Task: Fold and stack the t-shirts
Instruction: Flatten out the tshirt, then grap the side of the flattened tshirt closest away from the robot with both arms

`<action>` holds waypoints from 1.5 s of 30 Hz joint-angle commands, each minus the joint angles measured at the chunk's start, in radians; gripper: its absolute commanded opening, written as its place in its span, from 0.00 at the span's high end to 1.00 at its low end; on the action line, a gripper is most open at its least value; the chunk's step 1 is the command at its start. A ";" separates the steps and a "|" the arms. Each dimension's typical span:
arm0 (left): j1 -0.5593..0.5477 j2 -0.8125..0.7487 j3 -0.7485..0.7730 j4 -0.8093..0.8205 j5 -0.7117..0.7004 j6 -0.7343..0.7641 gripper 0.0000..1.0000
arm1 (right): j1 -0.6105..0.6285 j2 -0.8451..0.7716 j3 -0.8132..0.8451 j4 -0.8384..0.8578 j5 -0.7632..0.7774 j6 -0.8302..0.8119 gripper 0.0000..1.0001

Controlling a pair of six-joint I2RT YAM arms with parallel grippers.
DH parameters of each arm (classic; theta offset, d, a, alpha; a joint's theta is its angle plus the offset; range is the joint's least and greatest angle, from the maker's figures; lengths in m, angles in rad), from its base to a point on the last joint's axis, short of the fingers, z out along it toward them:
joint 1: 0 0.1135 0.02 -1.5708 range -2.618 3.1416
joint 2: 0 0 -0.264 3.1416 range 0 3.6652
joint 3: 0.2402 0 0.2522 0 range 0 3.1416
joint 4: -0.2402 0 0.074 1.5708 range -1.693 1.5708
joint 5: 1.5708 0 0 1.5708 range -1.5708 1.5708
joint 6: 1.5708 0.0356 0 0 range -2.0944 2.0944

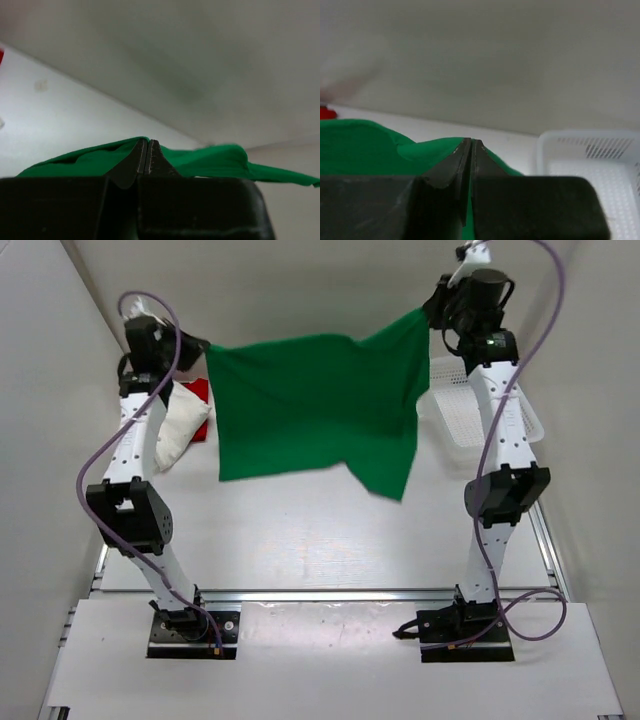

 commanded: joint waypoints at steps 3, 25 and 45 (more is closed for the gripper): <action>0.077 -0.089 0.211 0.018 -0.027 -0.020 1.00 | -0.043 -0.215 0.066 0.261 -0.009 0.056 1.00; 0.109 -0.692 -1.018 0.152 -0.146 0.106 1.00 | 0.072 -1.009 -1.531 0.225 0.069 0.073 1.00; 0.132 -0.861 -1.280 -0.005 -0.004 0.189 1.00 | 0.353 -1.443 -1.855 -0.162 0.144 0.445 1.00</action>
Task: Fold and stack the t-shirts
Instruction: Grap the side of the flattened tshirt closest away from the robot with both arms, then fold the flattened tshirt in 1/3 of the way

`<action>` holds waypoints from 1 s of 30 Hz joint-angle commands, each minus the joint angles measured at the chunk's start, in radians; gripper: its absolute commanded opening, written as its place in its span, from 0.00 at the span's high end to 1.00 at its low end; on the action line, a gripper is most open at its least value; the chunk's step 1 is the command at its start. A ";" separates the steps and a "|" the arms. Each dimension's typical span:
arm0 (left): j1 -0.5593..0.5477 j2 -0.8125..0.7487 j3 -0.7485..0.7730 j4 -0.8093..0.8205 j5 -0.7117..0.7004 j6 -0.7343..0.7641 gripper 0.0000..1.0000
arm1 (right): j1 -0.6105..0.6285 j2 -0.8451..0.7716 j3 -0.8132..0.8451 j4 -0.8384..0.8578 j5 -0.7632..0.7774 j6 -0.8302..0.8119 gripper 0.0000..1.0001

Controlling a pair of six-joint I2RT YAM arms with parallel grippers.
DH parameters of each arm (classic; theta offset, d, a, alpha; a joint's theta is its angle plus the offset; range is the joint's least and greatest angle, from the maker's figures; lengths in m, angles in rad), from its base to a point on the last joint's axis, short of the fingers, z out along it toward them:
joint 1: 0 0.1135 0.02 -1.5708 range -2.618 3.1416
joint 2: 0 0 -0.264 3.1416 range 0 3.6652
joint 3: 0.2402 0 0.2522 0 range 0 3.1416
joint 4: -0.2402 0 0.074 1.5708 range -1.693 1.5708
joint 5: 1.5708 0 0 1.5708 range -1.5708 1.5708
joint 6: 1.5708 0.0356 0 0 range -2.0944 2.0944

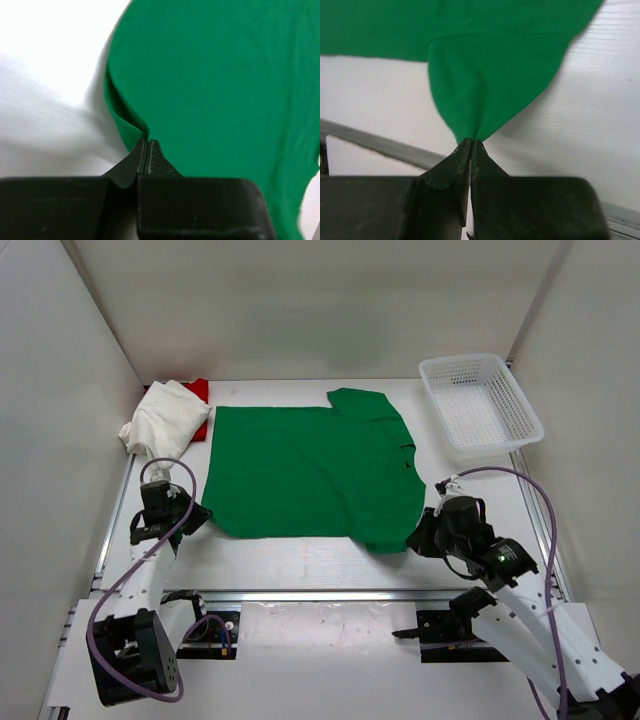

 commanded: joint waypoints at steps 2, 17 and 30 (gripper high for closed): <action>-0.015 0.055 0.072 0.064 0.008 -0.031 1.00 | -0.232 0.138 0.019 0.173 -0.090 -0.108 1.00; 0.013 0.364 0.166 0.296 0.037 -0.231 1.00 | -0.420 0.698 0.304 0.511 -0.192 -0.189 1.00; 0.013 0.560 0.316 0.301 -0.033 -0.245 1.00 | -0.486 1.025 0.574 0.537 -0.218 -0.217 1.00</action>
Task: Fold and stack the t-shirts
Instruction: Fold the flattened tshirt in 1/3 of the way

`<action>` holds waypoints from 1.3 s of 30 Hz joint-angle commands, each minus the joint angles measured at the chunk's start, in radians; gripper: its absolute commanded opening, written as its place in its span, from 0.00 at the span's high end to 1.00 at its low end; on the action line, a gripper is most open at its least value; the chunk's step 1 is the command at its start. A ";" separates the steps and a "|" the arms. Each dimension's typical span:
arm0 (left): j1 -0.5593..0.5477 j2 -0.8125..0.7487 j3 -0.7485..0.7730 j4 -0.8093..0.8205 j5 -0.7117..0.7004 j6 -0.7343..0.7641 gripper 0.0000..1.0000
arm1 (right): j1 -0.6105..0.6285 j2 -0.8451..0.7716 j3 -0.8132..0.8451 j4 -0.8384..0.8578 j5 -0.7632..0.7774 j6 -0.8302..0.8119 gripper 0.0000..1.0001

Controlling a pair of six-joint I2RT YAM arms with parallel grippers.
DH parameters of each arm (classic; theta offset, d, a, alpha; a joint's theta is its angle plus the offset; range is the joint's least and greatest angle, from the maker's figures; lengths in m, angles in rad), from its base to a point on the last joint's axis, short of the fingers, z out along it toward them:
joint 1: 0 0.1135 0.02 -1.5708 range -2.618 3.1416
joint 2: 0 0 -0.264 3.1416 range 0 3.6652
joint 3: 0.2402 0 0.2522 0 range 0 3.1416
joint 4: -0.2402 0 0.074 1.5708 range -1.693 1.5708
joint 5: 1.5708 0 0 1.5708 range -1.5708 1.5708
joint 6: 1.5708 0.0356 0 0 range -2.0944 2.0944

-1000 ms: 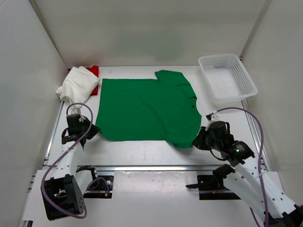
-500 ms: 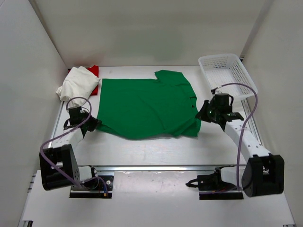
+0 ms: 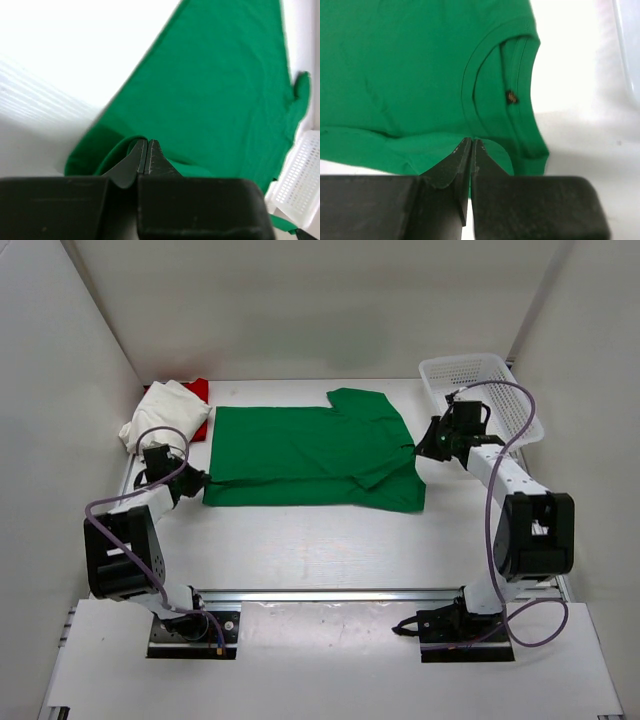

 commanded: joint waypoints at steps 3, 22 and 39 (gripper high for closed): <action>0.000 0.051 0.055 0.010 -0.047 -0.006 1.00 | -0.020 0.120 0.123 0.070 -0.023 -0.019 1.00; -0.020 0.091 0.111 0.024 -0.106 0.038 0.76 | 0.042 0.442 0.431 0.084 0.026 -0.029 1.00; -0.063 -0.195 -0.227 0.087 0.026 -0.002 0.58 | -0.007 -0.039 -0.141 0.217 -0.015 0.036 1.00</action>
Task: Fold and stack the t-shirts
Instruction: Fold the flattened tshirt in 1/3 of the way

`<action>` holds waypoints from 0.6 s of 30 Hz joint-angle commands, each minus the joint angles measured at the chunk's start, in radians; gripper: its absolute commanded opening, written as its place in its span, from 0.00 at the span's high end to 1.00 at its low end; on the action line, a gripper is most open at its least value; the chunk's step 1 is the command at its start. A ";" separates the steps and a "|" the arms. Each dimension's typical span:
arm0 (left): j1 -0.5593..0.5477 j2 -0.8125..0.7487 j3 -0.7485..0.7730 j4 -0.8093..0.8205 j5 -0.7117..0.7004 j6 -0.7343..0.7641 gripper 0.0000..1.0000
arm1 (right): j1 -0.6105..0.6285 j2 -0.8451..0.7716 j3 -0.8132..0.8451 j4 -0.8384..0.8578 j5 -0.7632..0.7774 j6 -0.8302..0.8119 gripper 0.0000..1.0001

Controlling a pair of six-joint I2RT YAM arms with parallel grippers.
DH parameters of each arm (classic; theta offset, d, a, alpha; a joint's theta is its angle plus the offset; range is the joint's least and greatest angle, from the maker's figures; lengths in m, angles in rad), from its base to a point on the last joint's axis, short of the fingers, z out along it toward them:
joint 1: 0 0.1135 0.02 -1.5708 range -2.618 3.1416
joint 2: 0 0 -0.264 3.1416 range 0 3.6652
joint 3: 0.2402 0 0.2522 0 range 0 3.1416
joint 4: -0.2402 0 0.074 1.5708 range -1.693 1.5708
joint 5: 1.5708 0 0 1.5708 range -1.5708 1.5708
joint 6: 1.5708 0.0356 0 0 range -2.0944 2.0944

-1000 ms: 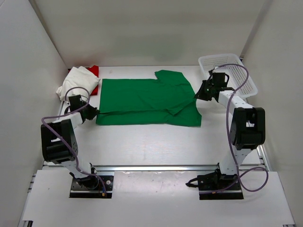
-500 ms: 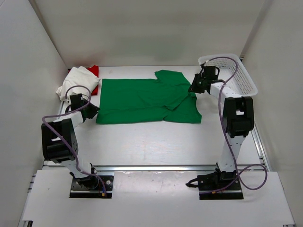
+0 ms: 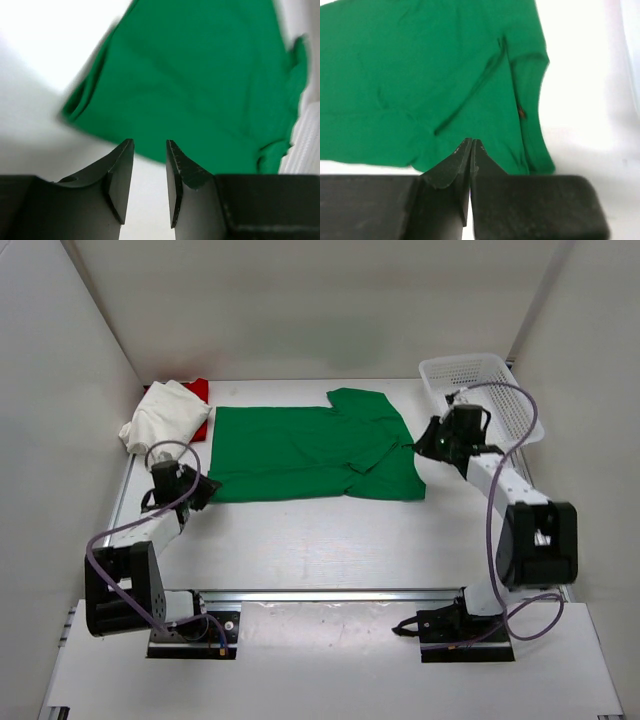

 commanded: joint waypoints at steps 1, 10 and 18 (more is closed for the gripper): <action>0.003 0.008 -0.091 0.037 0.080 -0.043 0.58 | -0.033 -0.107 -0.191 0.108 -0.018 0.049 0.99; 0.003 0.080 -0.126 0.097 0.086 -0.092 0.60 | -0.065 -0.148 -0.336 0.149 -0.070 0.032 0.69; 0.014 0.145 -0.125 0.138 0.066 -0.121 0.78 | -0.071 -0.132 -0.397 0.181 0.017 0.038 0.67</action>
